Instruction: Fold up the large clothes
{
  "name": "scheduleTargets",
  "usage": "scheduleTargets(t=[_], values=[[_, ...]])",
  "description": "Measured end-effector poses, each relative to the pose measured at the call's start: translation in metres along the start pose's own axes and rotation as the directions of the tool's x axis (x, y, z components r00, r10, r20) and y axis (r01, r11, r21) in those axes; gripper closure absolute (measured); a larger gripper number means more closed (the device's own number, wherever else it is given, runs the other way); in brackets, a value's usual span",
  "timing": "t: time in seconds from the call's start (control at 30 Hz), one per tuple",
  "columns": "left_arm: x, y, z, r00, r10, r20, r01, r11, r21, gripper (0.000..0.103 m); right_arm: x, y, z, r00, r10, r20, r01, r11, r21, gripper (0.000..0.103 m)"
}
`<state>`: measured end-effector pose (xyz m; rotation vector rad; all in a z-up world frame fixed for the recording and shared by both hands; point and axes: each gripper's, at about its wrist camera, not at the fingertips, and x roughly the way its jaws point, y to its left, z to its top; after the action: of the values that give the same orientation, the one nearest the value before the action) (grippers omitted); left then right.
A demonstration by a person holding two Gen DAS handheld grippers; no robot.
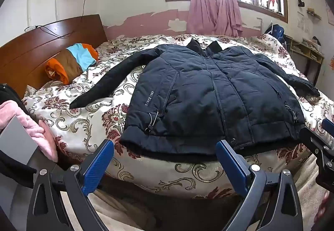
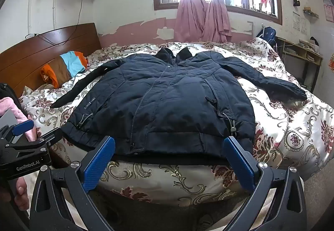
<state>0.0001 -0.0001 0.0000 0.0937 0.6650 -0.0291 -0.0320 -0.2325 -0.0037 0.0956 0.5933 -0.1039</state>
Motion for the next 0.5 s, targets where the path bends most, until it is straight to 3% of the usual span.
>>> scheduleTargets(t=[0.5], values=[[-0.0017, -0.0014, 0.0025, 1.0, -0.014, 0.006, 0.014, 1.0, -0.004, 0.004, 0.0002, -0.0002, 0.0, 1.0, 0.002, 0.001, -0.002, 1.0, 0.003, 0.001]])
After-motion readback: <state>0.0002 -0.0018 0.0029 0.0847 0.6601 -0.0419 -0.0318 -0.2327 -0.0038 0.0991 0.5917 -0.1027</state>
